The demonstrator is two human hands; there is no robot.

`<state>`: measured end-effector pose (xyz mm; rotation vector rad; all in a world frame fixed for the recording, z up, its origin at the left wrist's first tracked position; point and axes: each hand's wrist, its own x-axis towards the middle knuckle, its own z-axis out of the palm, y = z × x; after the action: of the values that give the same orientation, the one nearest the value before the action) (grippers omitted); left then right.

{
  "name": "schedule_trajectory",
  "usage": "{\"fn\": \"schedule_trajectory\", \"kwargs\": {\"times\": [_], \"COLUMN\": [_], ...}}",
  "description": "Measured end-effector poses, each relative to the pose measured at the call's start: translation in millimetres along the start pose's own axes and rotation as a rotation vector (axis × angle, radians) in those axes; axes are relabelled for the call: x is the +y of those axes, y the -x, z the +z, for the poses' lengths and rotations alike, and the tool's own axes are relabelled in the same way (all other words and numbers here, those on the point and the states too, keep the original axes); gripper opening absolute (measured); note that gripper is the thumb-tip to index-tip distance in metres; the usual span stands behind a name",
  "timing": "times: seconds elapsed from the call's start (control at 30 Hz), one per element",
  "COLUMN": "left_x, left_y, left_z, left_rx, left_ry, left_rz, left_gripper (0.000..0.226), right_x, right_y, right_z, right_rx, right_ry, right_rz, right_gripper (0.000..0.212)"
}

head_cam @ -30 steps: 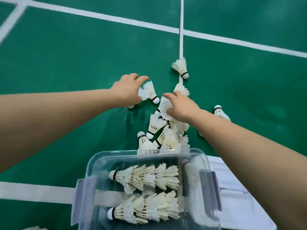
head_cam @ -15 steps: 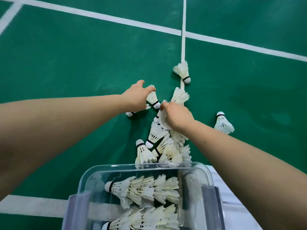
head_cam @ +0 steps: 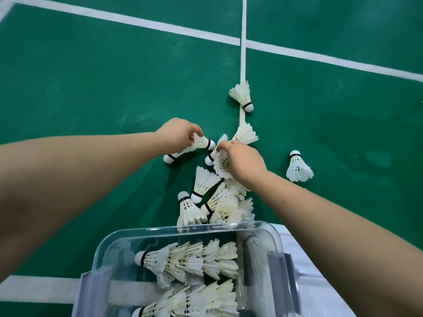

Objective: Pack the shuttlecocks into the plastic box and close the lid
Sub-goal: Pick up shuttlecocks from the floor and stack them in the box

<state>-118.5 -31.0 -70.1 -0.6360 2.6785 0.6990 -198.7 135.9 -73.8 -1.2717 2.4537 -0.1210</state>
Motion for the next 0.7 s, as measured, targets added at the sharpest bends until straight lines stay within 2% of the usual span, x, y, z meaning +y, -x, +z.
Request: {"fn": "schedule_trajectory", "kwargs": {"times": [0.27, 0.47, 0.7], "left_x": [4.9, 19.9, 47.3], "left_y": [16.7, 43.9, 100.4], "left_z": [-3.3, -36.5, -81.2], "left_rx": [0.139, 0.275, 0.395], "left_ry": [0.034, 0.076, 0.135], "left_rz": [0.054, 0.1, 0.132], "left_gripper": [0.036, 0.032, 0.03], "right_x": [0.2, -1.4, -23.7], "right_y": [13.5, 30.6, 60.6], "right_z": [-9.6, -31.9, -70.9], "right_rx": [0.046, 0.144, 0.153], "right_ry": [-0.026, -0.104, -0.218], "right_rz": [0.011, 0.055, 0.011], "right_gripper": [0.059, 0.065, 0.078]}}
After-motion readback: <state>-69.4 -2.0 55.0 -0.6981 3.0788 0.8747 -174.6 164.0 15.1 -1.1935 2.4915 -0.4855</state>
